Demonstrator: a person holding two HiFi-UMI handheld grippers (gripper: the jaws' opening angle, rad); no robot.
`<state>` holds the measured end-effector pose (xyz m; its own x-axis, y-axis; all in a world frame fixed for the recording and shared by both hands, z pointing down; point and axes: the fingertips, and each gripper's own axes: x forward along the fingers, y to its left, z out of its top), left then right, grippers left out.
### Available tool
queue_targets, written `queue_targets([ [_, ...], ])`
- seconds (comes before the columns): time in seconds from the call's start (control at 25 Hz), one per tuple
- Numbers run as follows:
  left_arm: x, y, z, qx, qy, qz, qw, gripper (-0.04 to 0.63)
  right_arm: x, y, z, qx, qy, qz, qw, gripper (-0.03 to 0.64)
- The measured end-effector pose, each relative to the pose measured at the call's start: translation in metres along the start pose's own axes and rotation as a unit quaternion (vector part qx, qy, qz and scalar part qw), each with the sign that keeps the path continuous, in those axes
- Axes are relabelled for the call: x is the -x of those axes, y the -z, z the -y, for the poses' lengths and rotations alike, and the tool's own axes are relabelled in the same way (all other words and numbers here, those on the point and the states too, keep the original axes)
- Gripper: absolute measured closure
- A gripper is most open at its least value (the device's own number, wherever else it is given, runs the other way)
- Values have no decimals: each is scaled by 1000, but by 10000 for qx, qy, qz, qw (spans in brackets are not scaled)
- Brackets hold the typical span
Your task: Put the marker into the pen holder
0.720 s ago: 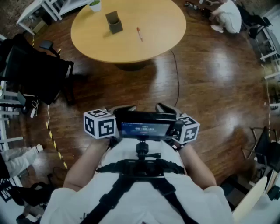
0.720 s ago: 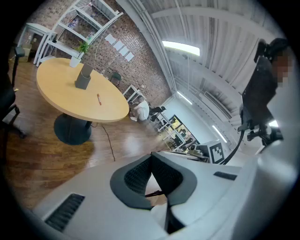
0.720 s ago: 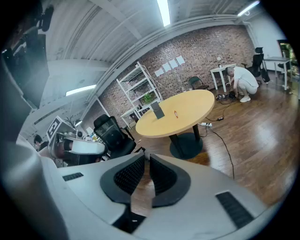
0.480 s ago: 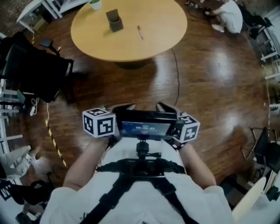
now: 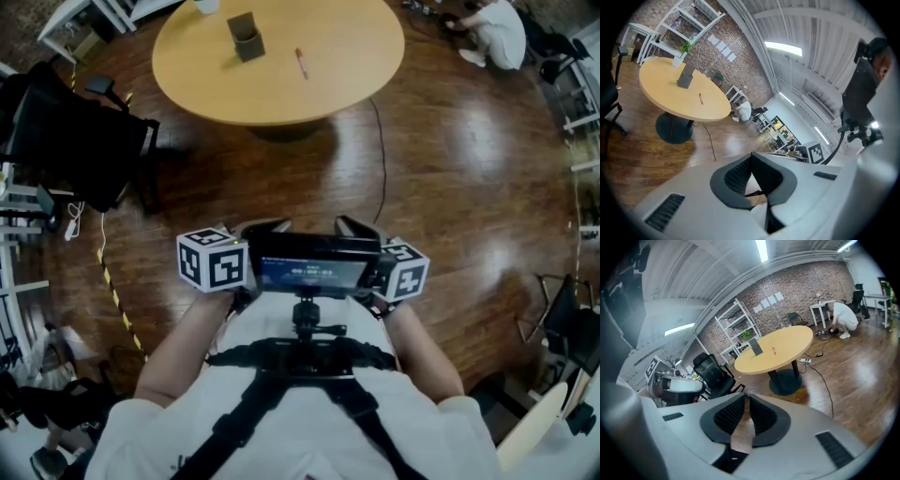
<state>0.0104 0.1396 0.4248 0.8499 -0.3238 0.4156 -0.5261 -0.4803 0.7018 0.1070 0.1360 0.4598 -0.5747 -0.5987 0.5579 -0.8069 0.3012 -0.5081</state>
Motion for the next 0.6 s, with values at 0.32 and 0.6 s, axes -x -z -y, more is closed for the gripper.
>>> queue_targets([
  [0.32, -5, -4, -4, 127, -182, 228, 9995, 598, 10, -8, 24, 97, 121, 43, 9999, 574],
  [0.6, -21, -12, -11, 283, -531, 424, 9973, 598, 23, -26, 70, 22, 150, 143, 9998, 574],
])
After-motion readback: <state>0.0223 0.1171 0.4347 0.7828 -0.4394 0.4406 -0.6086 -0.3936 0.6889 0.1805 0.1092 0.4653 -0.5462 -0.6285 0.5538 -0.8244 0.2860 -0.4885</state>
